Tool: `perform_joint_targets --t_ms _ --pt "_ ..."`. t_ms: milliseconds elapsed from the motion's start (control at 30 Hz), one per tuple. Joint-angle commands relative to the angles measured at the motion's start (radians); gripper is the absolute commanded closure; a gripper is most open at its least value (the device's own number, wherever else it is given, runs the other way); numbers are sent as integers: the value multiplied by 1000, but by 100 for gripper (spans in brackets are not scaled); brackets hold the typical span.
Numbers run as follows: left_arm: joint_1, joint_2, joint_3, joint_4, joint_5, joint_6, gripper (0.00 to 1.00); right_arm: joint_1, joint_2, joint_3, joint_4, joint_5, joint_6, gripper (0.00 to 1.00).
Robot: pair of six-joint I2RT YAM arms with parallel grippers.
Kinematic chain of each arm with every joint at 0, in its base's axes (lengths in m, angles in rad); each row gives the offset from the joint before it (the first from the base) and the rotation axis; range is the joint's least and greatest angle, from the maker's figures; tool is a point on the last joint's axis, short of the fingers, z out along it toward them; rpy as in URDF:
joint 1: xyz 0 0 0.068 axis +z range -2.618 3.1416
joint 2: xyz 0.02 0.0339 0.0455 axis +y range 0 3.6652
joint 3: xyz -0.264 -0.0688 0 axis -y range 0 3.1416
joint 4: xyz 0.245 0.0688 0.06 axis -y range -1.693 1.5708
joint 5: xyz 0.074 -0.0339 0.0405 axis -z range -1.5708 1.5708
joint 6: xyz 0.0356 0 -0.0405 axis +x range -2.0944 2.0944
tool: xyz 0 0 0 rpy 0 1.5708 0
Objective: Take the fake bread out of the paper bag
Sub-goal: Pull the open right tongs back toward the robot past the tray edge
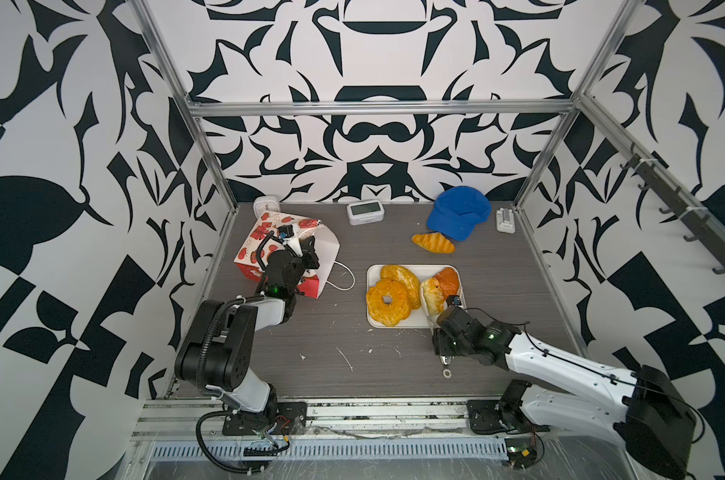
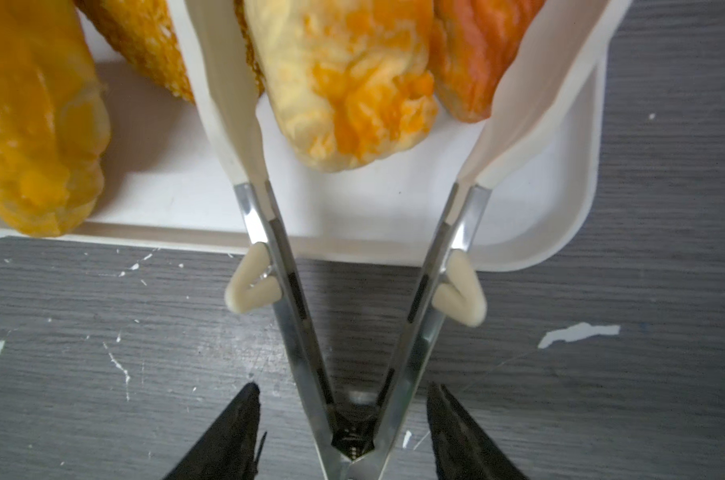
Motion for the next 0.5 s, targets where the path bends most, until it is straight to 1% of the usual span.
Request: perform_joint_targets --t_ms 0,267,467 --pt "5 14 -2 38 11 -21 100 4 5 -14 30 31 21 34" --pt "5 10 -8 38 10 -18 100 5 40 -39 80 24 41 34" --pt "5 13 -11 41 8 -18 100 5 99 -49 122 20 55 34"
